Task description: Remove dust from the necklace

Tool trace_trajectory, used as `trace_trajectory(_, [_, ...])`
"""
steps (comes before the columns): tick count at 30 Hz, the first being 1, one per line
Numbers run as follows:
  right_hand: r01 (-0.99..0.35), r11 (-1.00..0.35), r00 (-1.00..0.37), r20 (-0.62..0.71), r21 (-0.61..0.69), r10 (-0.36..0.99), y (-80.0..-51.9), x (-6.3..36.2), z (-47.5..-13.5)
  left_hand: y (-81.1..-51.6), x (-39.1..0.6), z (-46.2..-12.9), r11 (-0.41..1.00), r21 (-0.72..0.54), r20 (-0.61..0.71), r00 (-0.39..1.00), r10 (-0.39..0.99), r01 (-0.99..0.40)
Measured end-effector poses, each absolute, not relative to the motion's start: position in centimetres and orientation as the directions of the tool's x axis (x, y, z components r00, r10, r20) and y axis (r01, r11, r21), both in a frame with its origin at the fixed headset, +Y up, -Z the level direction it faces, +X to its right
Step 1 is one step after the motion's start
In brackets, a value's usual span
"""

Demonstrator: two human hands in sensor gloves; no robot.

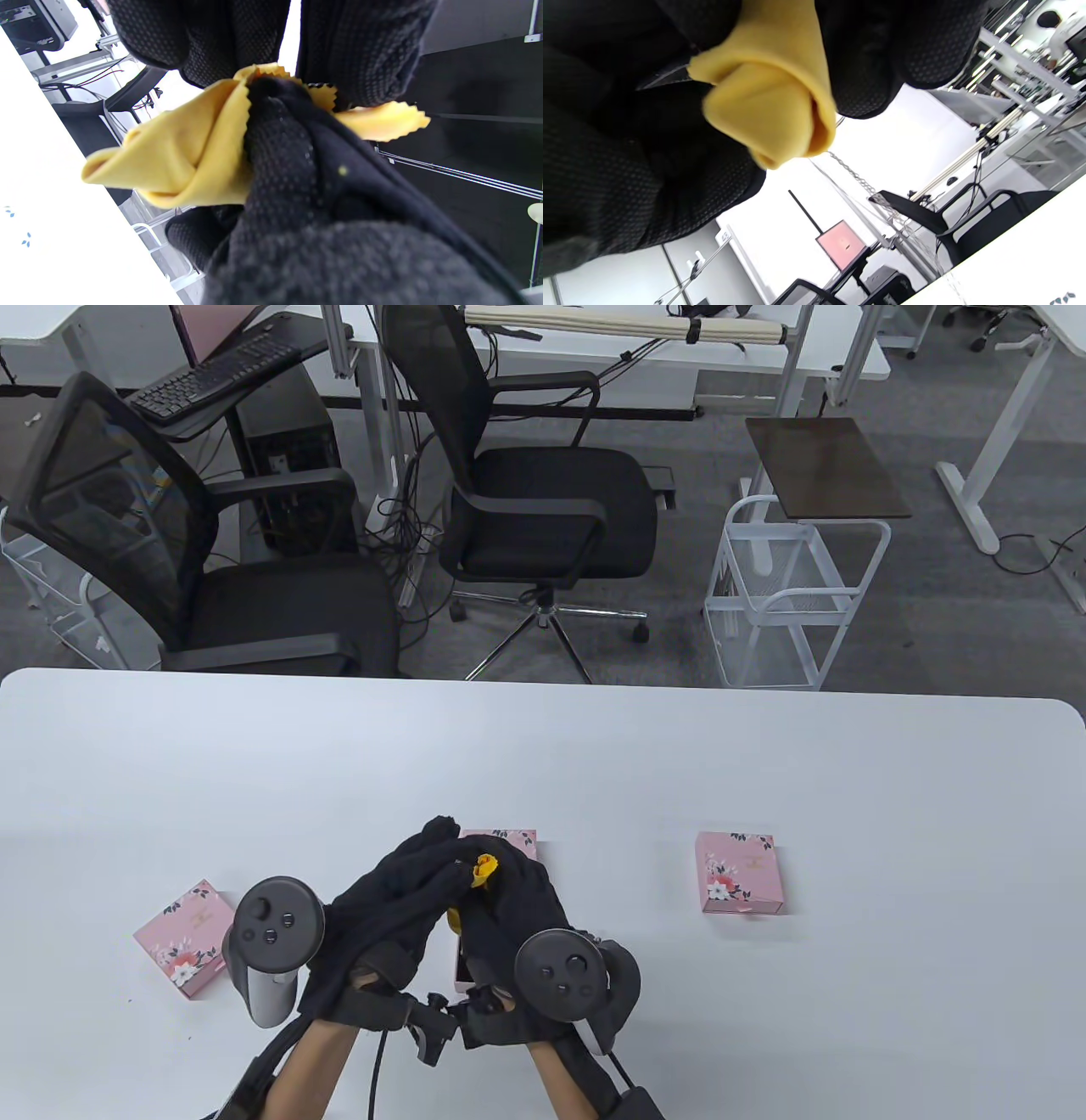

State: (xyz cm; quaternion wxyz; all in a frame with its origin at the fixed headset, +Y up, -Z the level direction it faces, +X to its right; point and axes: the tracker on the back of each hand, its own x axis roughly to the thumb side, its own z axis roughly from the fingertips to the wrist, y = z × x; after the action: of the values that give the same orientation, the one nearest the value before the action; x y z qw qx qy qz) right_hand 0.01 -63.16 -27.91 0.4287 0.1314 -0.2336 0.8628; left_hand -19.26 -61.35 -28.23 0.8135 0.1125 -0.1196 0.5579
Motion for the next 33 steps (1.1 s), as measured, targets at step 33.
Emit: trace_trajectory(33, [-0.7, -0.642, -0.703, 0.456, -0.312, 0.545, -63.3, -0.8, -27.9, -59.9, -19.8, -27.3, 0.392, 0.137, 0.406, 0.412, 0.816, -0.91])
